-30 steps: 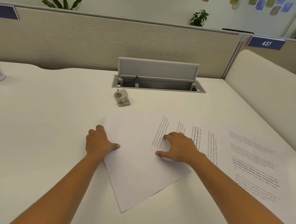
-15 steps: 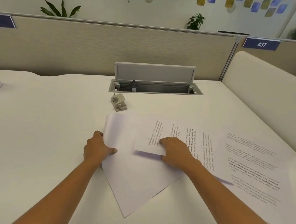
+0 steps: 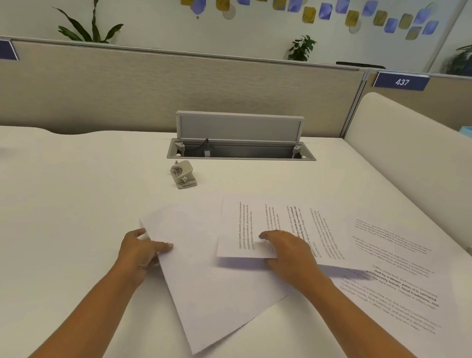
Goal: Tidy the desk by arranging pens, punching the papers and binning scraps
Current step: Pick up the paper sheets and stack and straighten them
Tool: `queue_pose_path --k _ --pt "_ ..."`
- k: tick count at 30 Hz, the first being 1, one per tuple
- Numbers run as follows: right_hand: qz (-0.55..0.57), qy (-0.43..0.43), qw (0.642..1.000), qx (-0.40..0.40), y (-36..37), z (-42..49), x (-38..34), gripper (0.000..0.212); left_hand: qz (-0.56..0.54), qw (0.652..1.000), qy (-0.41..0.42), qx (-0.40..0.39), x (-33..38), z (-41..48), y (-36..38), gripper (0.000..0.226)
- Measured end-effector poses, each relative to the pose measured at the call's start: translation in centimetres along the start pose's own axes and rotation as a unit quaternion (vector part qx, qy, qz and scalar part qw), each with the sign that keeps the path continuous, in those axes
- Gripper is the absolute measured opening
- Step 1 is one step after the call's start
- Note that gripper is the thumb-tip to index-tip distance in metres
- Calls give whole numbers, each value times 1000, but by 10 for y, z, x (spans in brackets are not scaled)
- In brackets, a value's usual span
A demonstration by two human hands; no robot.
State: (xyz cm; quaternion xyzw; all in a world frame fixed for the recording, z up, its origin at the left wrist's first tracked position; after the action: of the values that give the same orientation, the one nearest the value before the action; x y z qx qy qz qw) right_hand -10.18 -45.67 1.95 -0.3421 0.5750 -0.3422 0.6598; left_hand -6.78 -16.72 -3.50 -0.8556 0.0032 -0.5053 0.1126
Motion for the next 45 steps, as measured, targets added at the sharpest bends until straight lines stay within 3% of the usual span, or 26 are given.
queue_pose_path --k 4,7,9,11,13,15,17,20,25,30,35,39,42,45 --pt "27 31 998 38 -5 1 2 21 -33 999 16 15 4 -1 1 77" --pt "110 66 991 45 -2 9 0 19 -26 999 30 -2 8 -5 9 58" --pt "238 115 964 31 4 12 2 26 -24 999 34 -4 9 -5 11 51" --pt "373 160 914 -6 12 15 -2 37 -24 999 37 0 9 -5 11 47" --pt "412 164 896 -13 7 23 0 43 -18 999 38 -4 9 -4 11 48" --pt "378 162 912 18 -10 34 15 38 -3 999 39 -10 8 -4 12 51" --pt "273 164 947 49 -29 44 39 29 12 999 38 -8 6 -4 11 52" --pt "126 180 975 45 -44 55 75 41 36 999 40 -5 5 -3 10 53" --pt "56 243 968 -44 -39 59 114 88 69 996 50 0 8 -2 8 50" --pt "-27 260 963 -67 -45 64 116 89 99 993 58 6 12 0 6 42" --pt "39 288 954 -67 -41 63 114 75 111 991 72 32 21 1 -3 35" --pt "95 310 944 -52 -37 58 111 45 137 983 103 61 36 -3 -11 30" --pt "143 324 935 21 -44 54 109 51 210 959 156 107 62 -15 -18 28" --pt "219 298 926 72 -51 54 98 15 294 918 218 152 103 -30 -21 30"
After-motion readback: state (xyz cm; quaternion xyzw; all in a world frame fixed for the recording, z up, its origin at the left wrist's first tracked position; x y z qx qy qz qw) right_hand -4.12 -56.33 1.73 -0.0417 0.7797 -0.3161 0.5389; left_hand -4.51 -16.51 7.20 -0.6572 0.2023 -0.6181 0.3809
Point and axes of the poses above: each hand's wrist, its own z-axis towards the middle knuckle, its own y-axis out of the palm, x = y × z, the point moved 10 cm from there along z, towards the middle knuckle, and after that the axes turned 15 degrees about z, right-handed, at the moved point
